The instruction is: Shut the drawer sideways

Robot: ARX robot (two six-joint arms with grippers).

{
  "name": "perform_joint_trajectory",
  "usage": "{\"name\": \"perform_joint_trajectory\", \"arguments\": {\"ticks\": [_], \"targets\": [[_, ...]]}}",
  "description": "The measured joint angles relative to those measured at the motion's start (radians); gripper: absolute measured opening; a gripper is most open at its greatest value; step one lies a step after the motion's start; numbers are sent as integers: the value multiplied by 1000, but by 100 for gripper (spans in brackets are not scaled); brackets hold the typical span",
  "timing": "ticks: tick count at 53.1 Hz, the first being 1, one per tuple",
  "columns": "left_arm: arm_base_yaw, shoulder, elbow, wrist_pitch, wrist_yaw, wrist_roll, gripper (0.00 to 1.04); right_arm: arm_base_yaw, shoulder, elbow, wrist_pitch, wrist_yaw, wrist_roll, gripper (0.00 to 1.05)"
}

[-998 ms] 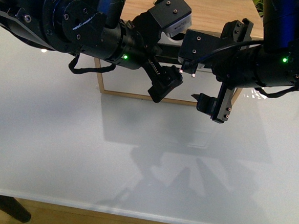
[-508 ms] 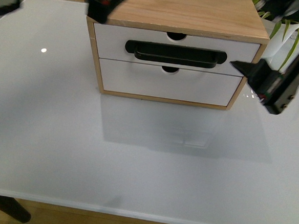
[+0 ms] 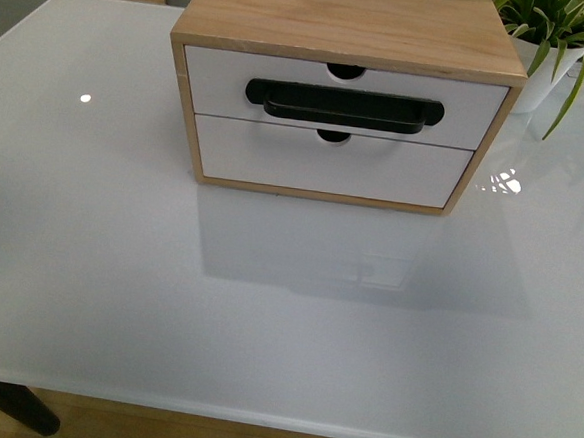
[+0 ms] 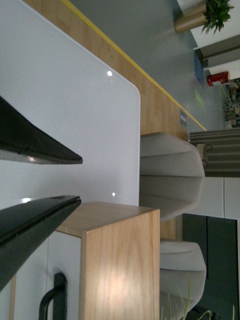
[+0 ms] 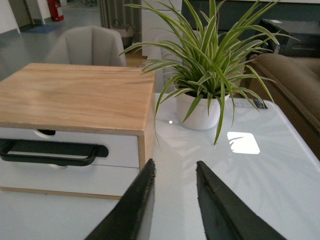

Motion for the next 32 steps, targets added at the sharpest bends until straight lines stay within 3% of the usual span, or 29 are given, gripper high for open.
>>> {"name": "perform_joint_trajectory", "arguments": {"ticks": [6, 12, 15, 17, 32], "targets": [[28, -93, -82, -7, 21, -5, 2, -30, -90, -45, -41, -26, 12, 2], [48, -174, -169, 10, 46, -6, 2, -62, -196, -89, -108, -58, 18, 2], [69, -202, -212, 8, 69, -6, 2, -119, -221, -121, -82, -129, 18, 2], [95, -228, -227, -10, 113, -5, 2, -134, -230, -134, -80, -128, 19, 2], [127, -468, -293, -180, 123, -6, 2, -142, -434, -153, -263, -134, 20, 2]]}}
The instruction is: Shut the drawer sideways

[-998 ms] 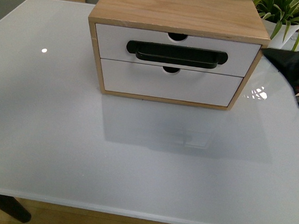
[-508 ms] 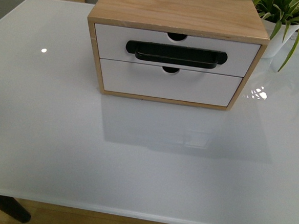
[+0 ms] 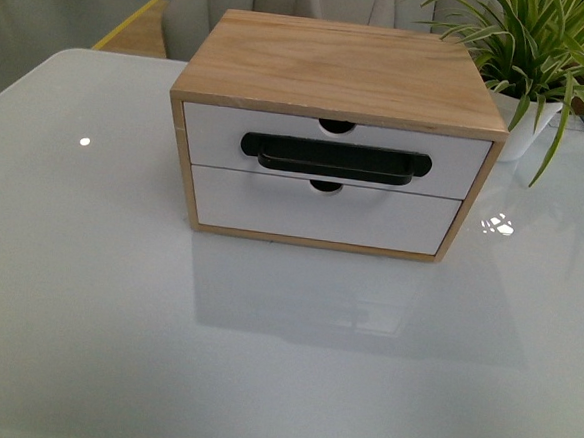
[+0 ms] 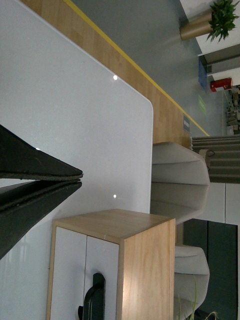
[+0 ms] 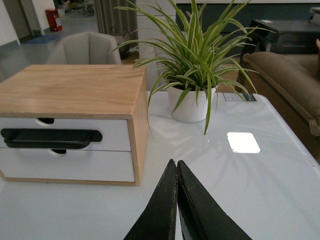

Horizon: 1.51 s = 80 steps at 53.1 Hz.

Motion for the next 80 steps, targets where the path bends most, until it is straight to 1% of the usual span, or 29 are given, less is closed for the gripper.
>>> {"name": "perform_joint_trajectory", "arguments": {"ticks": [11, 21, 37, 53, 57, 59, 72, 76, 80], "targets": [[0, -220, -29, -186, 0, 0, 2, 0, -170, 0, -159, 0, 0, 2], [0, -354, -29, -305, 0, 0, 2, 0, -260, 0, -245, 0, 0, 2], [0, -516, -29, -457, 0, 0, 2, 0, -363, 0, -347, 0, 0, 2], [0, -637, -29, -575, 0, 0, 2, 0, -438, 0, -422, 0, 0, 2], [0, -663, -29, -600, 0, 0, 2, 0, -537, 0, -556, -2, 0, 2], [0, -676, -29, -613, 0, 0, 2, 0, -581, 0, -588, -1, 1, 2], [0, -750, -29, -688, 0, 0, 2, 0, -610, 0, -599, 0, 1, 2], [0, -854, -29, -826, 0, 0, 2, 0, -610, 0, -599, 0, 1, 2], [0, -908, -29, -856, 1, 0, 2, 0, -610, 0, -599, 0, 1, 2]]}}
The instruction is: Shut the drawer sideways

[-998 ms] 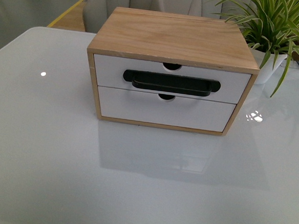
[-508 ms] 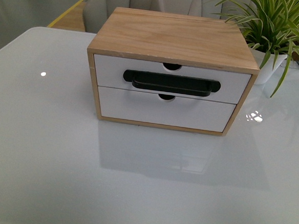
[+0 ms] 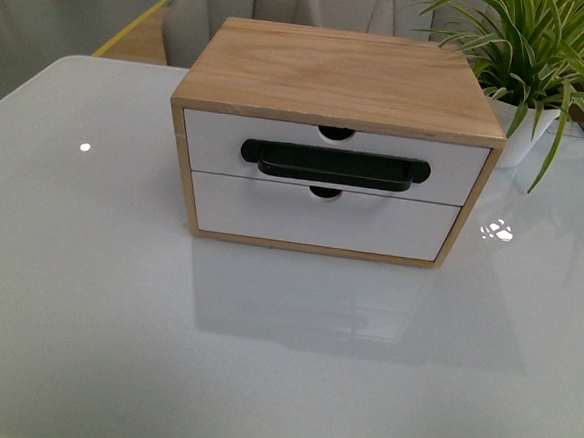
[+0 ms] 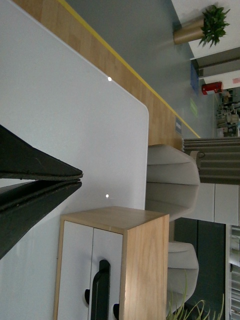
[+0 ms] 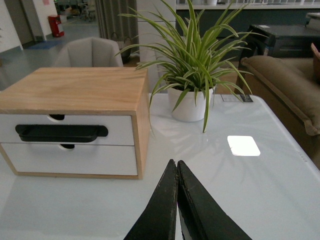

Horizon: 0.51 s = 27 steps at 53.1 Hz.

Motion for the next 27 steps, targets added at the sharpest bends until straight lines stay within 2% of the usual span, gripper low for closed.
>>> {"name": "perform_joint_trajectory", "arguments": {"ticks": [20, 23, 27], "targets": [[0, -11, 0, -5, 0, 0, 2, 0, -1, 0, 0, 0, 0, 2], [0, -11, 0, -5, 0, 0, 6, 0, -1, 0, 0, 0, 0, 8], [0, -11, 0, -5, 0, 0, 20, 0, -1, 0, 0, 0, 0, 22]]}}
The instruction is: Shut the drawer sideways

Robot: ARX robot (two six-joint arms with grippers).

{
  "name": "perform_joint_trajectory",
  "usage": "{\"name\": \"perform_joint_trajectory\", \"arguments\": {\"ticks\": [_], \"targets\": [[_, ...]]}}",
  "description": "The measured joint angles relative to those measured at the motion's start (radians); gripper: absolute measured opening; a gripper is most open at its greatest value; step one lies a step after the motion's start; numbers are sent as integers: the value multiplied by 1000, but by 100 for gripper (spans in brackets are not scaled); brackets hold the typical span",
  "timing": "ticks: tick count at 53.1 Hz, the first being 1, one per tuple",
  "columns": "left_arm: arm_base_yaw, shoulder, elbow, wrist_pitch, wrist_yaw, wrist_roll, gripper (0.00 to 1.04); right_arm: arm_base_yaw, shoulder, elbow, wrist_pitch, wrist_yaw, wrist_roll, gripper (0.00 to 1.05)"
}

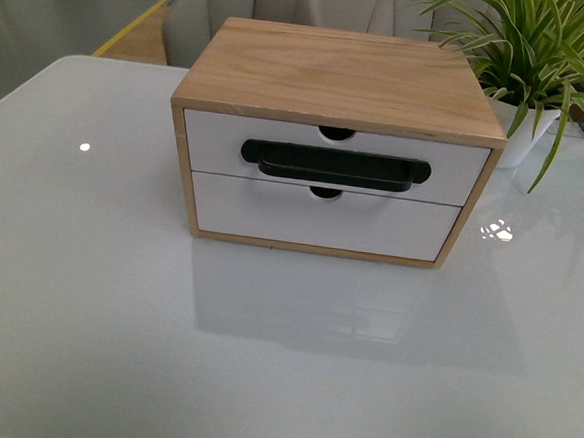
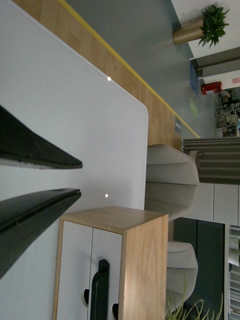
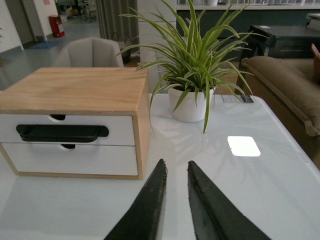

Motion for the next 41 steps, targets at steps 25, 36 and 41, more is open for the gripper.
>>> {"name": "perform_joint_trajectory", "arguments": {"ticks": [25, 36, 41], "targets": [[0, 0, 0, 0, 0, 0, 96, 0, 0, 0, 0, 0, 1, 96], [0, 0, 0, 0, 0, 0, 96, 0, 0, 0, 0, 0, 1, 96], [0, 0, 0, 0, 0, 0, 96, 0, 0, 0, 0, 0, 1, 96]]}}
